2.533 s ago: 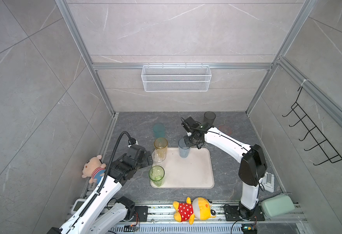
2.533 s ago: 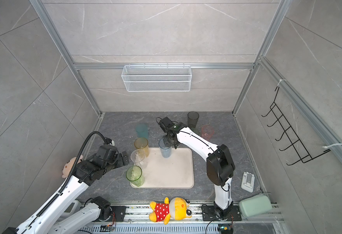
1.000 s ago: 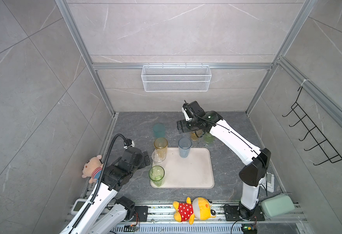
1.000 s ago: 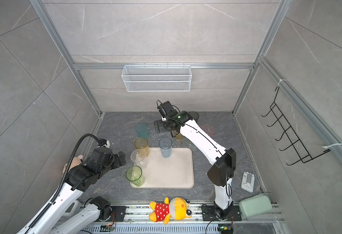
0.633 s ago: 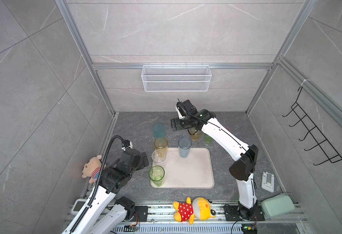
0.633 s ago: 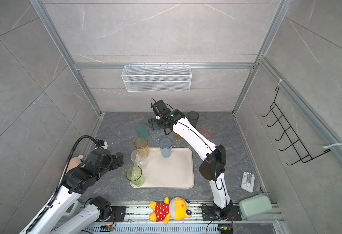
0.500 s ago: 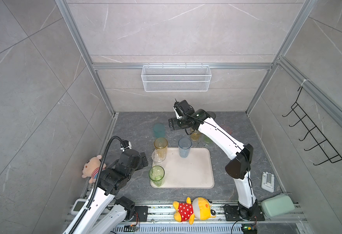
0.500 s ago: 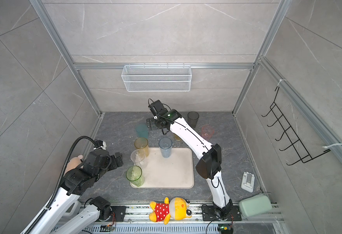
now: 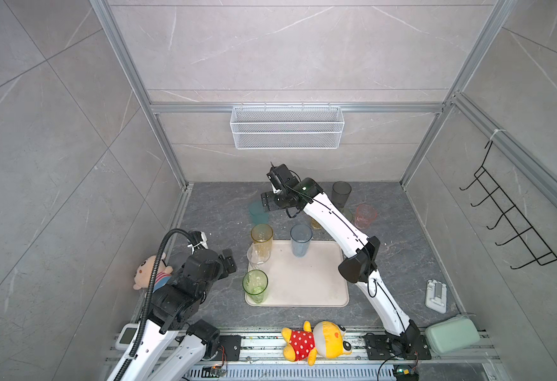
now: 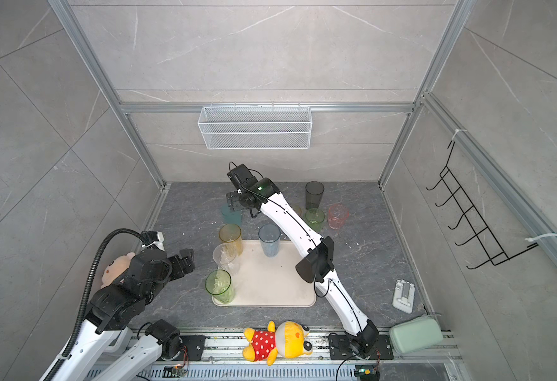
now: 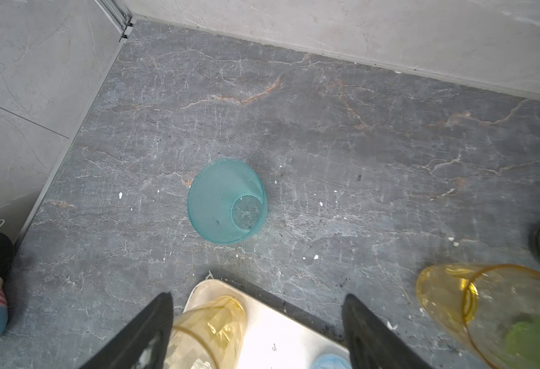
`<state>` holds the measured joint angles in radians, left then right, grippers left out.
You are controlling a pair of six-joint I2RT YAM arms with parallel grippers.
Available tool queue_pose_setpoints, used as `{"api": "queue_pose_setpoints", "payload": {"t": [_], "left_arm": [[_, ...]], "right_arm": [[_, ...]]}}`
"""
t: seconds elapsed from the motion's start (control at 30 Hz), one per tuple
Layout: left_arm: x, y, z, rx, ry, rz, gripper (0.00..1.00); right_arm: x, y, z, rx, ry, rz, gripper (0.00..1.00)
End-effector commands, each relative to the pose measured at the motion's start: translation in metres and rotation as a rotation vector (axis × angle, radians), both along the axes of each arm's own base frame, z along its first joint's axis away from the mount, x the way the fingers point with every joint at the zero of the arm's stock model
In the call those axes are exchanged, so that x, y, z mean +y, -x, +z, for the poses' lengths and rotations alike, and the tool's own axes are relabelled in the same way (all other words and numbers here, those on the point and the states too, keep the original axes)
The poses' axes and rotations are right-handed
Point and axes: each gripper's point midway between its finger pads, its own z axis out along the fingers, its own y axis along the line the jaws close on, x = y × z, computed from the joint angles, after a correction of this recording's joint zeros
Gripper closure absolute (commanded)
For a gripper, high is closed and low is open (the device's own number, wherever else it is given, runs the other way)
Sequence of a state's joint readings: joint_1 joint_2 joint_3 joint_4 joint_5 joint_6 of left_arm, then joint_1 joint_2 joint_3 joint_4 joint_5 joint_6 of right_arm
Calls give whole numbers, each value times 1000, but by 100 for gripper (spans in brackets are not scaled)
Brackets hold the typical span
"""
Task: Place the glasses into the tray
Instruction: Pick up the glass from the top-center of the table.
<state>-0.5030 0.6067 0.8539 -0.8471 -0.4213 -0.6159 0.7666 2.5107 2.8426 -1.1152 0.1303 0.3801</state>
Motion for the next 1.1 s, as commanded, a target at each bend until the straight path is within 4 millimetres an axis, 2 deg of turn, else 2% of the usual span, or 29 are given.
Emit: {"api": "queue_pose_setpoints", "payload": {"t": [0.0, 0.17, 0.2, 0.5, 0.9, 1.07], "left_arm": [[7, 2, 8, -26, -23, 15, 2], [6, 2, 7, -28, -18, 11, 2], [6, 2, 7, -29, -16, 10, 2], [3, 0, 4, -26, 1, 5, 3], [2, -1, 5, -30, 7, 6, 4], [3, 0, 6, -33, 7, 8, 4]], "right_arm": [[2, 4, -18, 52, 11, -13, 16], [10, -3, -26, 47, -19, -26, 16], [14, -6, -40, 60, -11, -28, 16], [27, -18, -63, 59, -46, -47, 17], [32, -34, -87, 60, -74, -79, 20], [30, -41, -97, 67, -85, -100, 23]]}}
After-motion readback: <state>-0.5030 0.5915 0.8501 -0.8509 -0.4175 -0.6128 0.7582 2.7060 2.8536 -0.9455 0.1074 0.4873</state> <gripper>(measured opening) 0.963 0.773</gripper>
